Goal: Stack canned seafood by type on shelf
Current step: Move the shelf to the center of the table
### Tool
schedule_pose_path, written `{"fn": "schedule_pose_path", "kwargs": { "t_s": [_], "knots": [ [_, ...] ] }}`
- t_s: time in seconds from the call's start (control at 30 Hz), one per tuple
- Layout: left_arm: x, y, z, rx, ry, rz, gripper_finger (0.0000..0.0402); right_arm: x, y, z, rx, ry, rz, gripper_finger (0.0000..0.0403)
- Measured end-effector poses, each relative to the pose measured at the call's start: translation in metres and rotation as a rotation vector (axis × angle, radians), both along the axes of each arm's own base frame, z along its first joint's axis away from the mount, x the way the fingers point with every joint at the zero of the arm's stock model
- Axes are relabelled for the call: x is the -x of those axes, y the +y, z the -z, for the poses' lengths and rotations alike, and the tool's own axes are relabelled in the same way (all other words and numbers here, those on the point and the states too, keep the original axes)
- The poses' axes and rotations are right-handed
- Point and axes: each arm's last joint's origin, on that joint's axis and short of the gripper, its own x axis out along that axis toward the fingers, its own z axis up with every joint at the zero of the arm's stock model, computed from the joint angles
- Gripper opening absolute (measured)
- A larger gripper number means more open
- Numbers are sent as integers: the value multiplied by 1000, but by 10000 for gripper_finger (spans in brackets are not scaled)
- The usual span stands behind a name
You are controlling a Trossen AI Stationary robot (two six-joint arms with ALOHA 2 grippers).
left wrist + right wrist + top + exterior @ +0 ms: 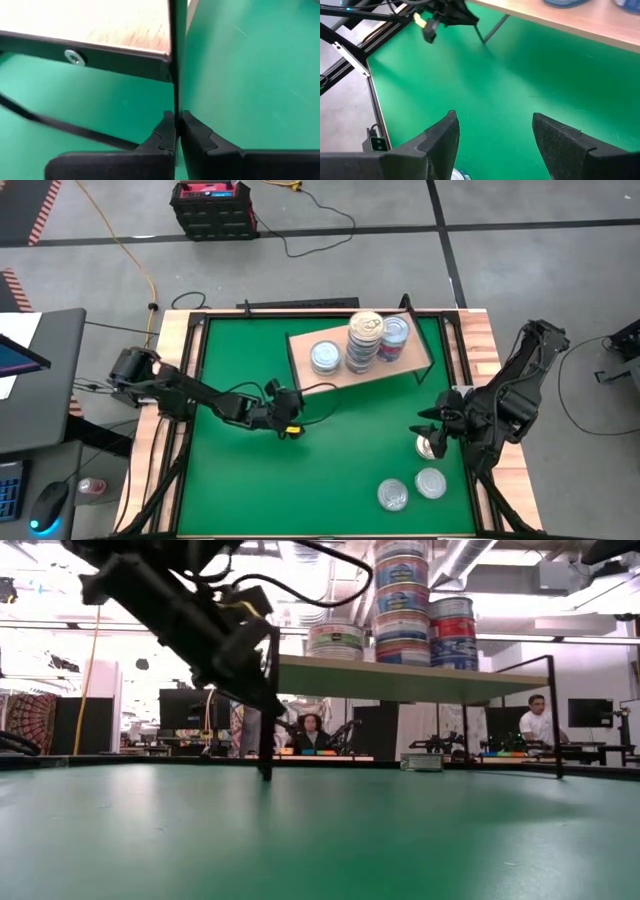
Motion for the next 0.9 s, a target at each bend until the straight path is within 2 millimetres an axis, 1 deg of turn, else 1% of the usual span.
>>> {"fn": "schedule_pose_path", "kwargs": {
  "t_s": [0.17,0.33,0.5,0.7,0.9],
  "knots": [
    [19,-14,0,33,8,93,4,-3,-5,1,17,13,33,276],
    [34,-23,-1,48,63,67,4,-4,-13,2,47,38,76,276],
    [45,-21,-6,31,97,43,4,-7,-23,4,58,59,157,276],
    [53,-16,-9,24,136,13,7,-6,-43,4,94,54,326,276],
    [62,-11,-7,-33,177,-84,41,-11,-63,5,155,110,445,276]
  ]
}}
